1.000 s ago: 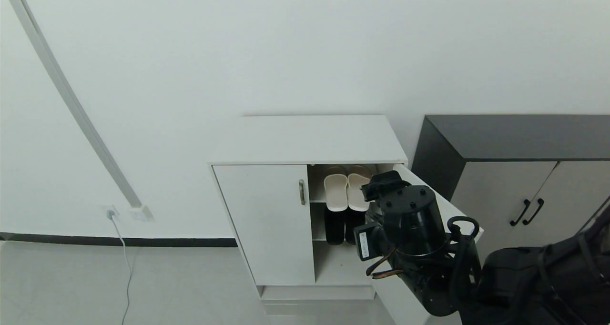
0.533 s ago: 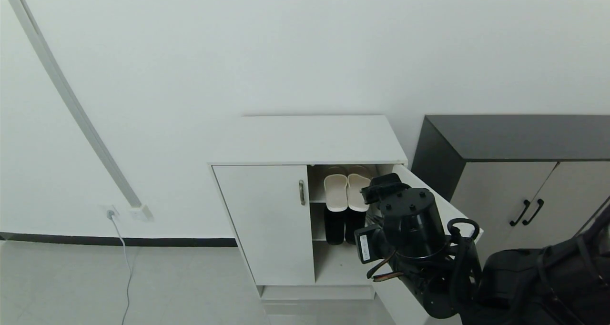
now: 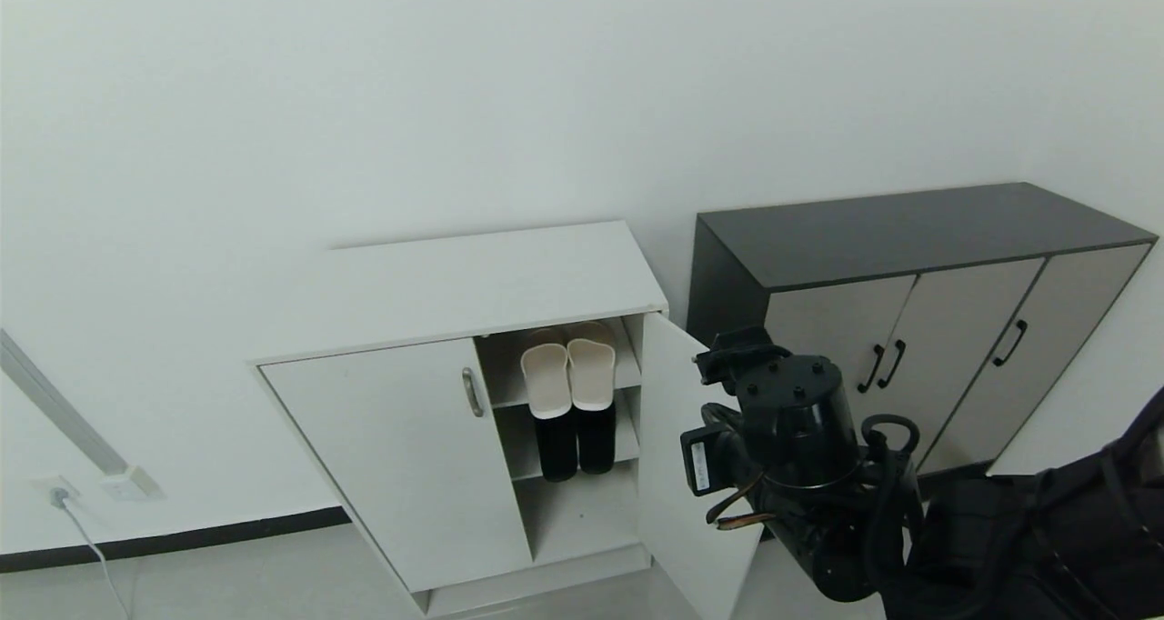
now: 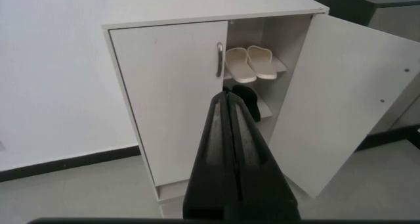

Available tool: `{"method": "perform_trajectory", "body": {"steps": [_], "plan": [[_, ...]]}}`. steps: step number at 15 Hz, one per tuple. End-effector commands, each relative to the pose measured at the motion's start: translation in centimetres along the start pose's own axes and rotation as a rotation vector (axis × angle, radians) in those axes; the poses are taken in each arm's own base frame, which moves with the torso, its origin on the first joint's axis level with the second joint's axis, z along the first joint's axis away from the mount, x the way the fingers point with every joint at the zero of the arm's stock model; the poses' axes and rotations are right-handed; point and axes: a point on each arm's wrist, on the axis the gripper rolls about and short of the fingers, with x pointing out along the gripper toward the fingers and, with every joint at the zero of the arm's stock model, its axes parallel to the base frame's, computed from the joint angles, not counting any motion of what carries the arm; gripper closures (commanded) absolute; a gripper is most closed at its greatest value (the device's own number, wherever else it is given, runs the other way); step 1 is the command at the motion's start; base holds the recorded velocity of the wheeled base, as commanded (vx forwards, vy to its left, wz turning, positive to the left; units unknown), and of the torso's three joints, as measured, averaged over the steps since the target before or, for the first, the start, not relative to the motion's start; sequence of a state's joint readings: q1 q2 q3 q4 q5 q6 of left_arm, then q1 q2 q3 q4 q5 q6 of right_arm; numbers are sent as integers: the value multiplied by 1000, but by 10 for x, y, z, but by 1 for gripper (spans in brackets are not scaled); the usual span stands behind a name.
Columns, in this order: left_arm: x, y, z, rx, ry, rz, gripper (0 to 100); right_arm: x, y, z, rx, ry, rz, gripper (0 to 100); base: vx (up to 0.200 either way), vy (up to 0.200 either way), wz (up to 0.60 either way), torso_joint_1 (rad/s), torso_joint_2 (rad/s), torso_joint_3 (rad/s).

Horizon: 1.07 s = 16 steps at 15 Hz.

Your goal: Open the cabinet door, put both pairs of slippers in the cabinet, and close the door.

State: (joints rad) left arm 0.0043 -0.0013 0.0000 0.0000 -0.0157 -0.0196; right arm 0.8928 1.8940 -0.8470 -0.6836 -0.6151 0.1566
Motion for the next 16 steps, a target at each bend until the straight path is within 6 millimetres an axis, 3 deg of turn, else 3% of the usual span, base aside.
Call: {"method": "perform_trajectory", "body": {"steps": [1, 3, 6, 9, 12, 16], "plan": [[0, 0, 0, 0, 1, 1, 100, 1, 0, -2, -3, 4, -1, 100, 0, 0, 0, 0, 0, 0], [0, 0, 0, 0, 1, 1, 100, 2, 1, -3, -7, 8, -1, 100, 0, 0, 0, 0, 0, 0], [0, 0, 0, 0, 1, 2, 100, 4, 0, -5, -11, 11, -8, 100, -200, 0, 0, 1, 4, 5], [0, 0, 0, 1, 1, 2, 100, 9, -6, -3, -6, 7, -30, 100, 0, 0, 0, 0, 0, 0], [0, 0, 0, 3, 1, 1, 100, 32, -26, 2, -14, 2, -97, 100, 0, 0, 0, 0, 0, 0], [0, 0, 0, 1, 1, 1, 100, 80, -62, 21, 39, -18, -131, 100, 0, 0, 0, 0, 0, 0]]}}
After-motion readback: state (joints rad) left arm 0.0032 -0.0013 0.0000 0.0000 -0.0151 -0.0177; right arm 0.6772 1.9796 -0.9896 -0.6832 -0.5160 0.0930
